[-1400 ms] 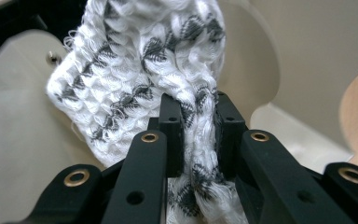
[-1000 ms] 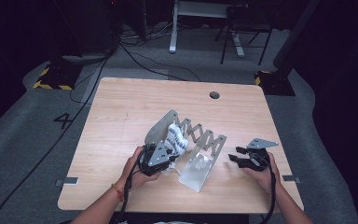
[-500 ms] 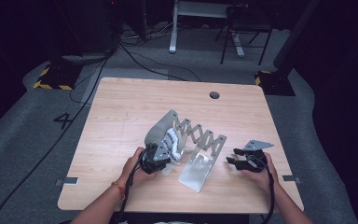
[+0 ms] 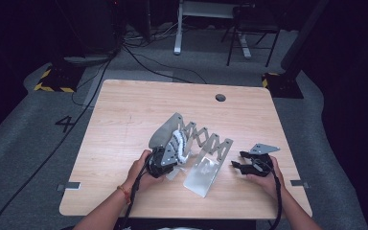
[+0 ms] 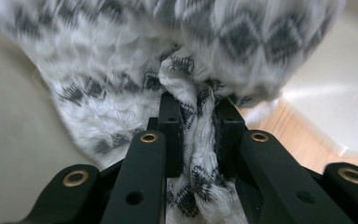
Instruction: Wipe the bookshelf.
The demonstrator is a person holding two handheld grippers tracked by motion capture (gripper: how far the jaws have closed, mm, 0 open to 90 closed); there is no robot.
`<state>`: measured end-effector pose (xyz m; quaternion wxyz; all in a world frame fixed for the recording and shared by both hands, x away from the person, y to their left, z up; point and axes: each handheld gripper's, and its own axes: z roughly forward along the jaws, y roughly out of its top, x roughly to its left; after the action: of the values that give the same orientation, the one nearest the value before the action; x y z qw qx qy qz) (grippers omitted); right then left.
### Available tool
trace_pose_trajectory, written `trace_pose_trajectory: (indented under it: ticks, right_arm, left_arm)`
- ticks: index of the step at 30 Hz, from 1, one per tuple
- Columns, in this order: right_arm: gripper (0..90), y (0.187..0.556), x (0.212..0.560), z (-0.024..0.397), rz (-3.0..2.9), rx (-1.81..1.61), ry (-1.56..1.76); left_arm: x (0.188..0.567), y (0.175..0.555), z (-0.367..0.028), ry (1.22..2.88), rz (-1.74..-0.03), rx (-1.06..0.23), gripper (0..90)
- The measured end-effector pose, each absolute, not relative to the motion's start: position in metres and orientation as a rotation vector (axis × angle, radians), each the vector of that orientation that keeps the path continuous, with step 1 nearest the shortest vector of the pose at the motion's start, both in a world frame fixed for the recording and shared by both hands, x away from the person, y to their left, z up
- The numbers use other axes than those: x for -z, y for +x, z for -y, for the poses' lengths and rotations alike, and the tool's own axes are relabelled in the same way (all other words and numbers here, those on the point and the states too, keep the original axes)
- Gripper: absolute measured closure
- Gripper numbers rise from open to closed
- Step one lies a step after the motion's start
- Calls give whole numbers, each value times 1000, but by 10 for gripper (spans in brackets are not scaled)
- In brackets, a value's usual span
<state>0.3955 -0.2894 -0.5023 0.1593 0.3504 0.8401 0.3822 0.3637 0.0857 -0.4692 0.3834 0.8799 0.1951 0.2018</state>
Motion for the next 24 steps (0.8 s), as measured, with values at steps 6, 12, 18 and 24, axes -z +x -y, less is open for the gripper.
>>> trace_pose_trajectory:
  ticks: [6,12,18,24]
  right_arm:
    - [394,395,502,289,-2394,-1086,1012]
    - [395,395,502,289,-2391,-1082,1021]
    - [395,395,502,289,-2386,-1082,1026]
    - [395,395,502,289,-2385,-1083,1029]
  left_arm:
    - [442,355,-87,2101,-484,-573,775]
    - [420,350,-92,1967,-483,-588,775]
    - [431,358,-94,2013,-503,-565,776]
    - [461,366,-83,2132,-560,-533,776]
